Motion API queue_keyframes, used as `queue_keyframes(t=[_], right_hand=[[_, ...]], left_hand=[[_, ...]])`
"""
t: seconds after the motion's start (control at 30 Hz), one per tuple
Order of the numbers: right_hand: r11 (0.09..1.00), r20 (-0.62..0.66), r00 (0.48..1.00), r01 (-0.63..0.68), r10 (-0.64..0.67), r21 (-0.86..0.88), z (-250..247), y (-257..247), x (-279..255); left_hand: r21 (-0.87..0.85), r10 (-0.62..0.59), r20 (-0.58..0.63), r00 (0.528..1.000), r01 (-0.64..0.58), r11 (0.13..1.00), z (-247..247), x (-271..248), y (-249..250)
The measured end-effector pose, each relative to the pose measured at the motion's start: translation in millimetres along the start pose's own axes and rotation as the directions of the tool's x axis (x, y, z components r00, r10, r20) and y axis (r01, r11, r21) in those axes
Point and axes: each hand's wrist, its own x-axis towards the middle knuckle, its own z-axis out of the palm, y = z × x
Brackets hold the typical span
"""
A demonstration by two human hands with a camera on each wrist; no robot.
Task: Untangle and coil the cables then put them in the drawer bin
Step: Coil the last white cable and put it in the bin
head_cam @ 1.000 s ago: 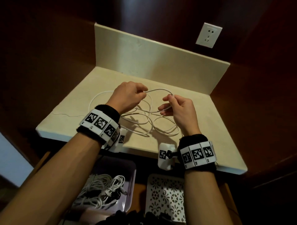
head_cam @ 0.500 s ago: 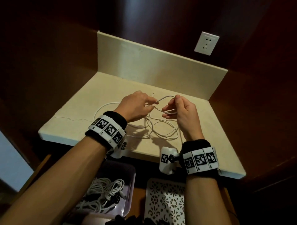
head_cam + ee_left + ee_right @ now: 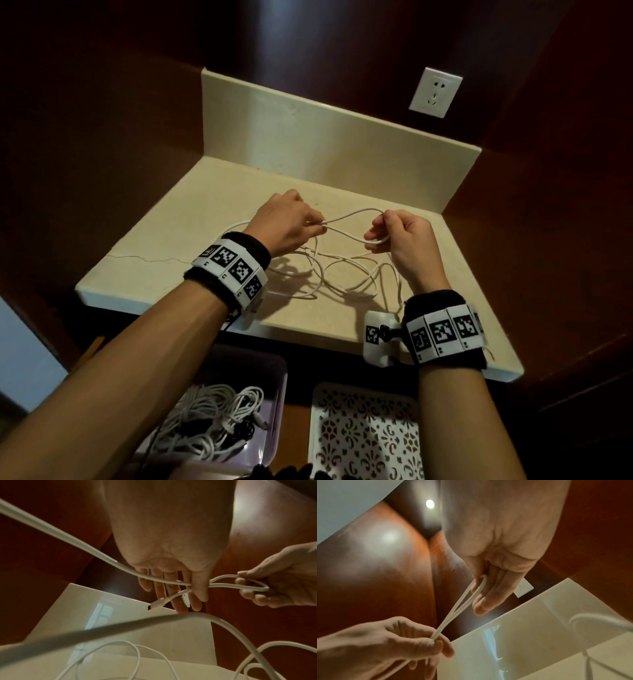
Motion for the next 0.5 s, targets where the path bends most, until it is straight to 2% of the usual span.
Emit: queue_keyframes(t=[0.1,0.2,0.3,0.4,0.5], right_hand=[[0.947,0.019,0.993,0.115,-0.115,-0.301,-3.6,-3.2,5.5],[0.795,0.189,0.967,0.249,-0.171,-0.553,-3.2,-12.6,7.1],[0.594,0.36,0.926,0.352,-0.109,-0.724,5.2,-16.0,9.8],[0.377,0.428,0.901,0.42,-0.065,-0.826,18.8,-11.8,13.0],[0.309,0.443,0.894,0.44,-0.064,-0.843,26.2,-8.2,15.0]], left_hand=[[-0.021,0.02,-0.008,1.0,-0.02,1.0,-4.3,0.3,4.5],[-0.048,0.004,-0.032,0.999,-0.005,0.999,-9.6,1.2,8.6],[-0.011,0.005,-0.035,0.999,-0.005,1.0,-12.5,2.3,10.9],[-0.002,0.011,-0.045,0.999,-0.011,1.0,-13.5,0.6,14.4],[0.043,0.008,-0.05,0.999,-0.006,0.999,-12.0,-0.1,15.8]])
